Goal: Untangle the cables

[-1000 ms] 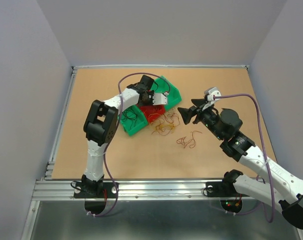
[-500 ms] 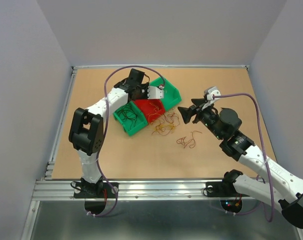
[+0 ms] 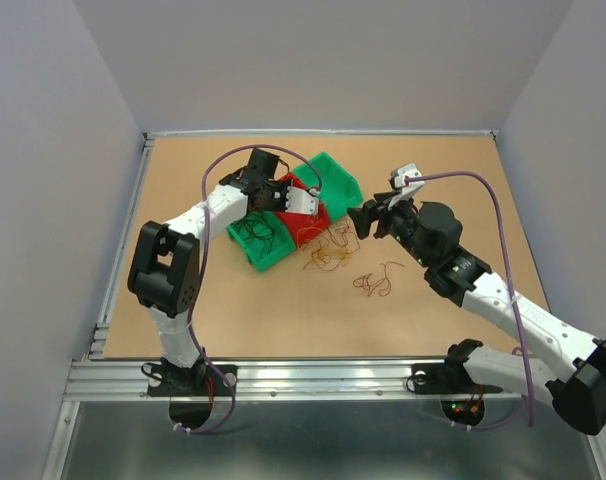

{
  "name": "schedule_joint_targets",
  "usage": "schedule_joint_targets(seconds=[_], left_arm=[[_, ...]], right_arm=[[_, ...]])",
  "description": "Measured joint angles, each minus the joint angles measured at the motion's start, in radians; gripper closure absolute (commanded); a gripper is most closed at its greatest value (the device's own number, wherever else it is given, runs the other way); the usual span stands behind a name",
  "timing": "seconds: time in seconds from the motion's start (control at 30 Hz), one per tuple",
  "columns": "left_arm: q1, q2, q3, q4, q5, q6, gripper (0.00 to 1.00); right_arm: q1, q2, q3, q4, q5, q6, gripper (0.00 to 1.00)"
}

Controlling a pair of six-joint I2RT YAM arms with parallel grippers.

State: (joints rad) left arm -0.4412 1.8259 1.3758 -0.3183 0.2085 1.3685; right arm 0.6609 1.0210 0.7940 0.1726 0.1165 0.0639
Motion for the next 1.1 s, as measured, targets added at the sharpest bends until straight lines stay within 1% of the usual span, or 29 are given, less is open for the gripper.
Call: schedule_joint_targets(seconds=[0.17, 0.27, 0.43, 0.63, 0.67, 0.7, 0.8, 0.9, 1.07, 1.1], left_arm=[[0.013, -0.081, -0.055, 0.044, 0.010, 0.028, 1.00], [0.016, -0.095, -0.056, 0.046, 0.009, 0.042, 1.00], [0.017, -0.023, -0.003, 0.005, -0.019, 0.061, 1.00], [0.017, 0.077, 0.027, 0.005, -0.062, 0.072, 0.99], [0.016, 0.088, 0.034, 0.003, -0.063, 0.070, 0.98], [0.013, 0.093, 0.039, 0.005, -0.065, 0.068, 0.93], [0.006, 0.100, 0.051, 0.022, -0.075, 0.052, 0.82], [-0.005, 0.100, 0.053, 0.058, -0.083, 0.034, 0.77], [-0.016, 0.093, 0.053, 0.092, -0.082, 0.009, 0.74], [-0.016, 0.089, 0.052, 0.095, -0.082, 0.005, 0.71]], right_arm=[[0.000, 0.002, 0.001, 0.000, 0.008, 0.000, 0.24], [0.000, 0.002, 0.001, 0.000, 0.008, 0.000, 0.24], [0.000, 0.002, 0.001, 0.000, 0.008, 0.000, 0.24], [0.000, 0.001, 0.001, 0.000, 0.008, 0.000, 0.24], [0.000, 0.000, 0.001, 0.000, 0.008, 0.000, 0.23], [0.000, 0.000, 0.001, 0.000, 0.008, 0.000, 0.24], [0.000, -0.004, 0.001, 0.000, 0.008, 0.000, 0.24], [0.000, -0.012, 0.001, 0.000, 0.008, 0.000, 0.24], [0.000, -0.032, 0.001, 0.000, 0.008, 0.000, 0.23], [0.000, -0.037, 0.001, 0.000, 0.008, 0.000, 0.23]])
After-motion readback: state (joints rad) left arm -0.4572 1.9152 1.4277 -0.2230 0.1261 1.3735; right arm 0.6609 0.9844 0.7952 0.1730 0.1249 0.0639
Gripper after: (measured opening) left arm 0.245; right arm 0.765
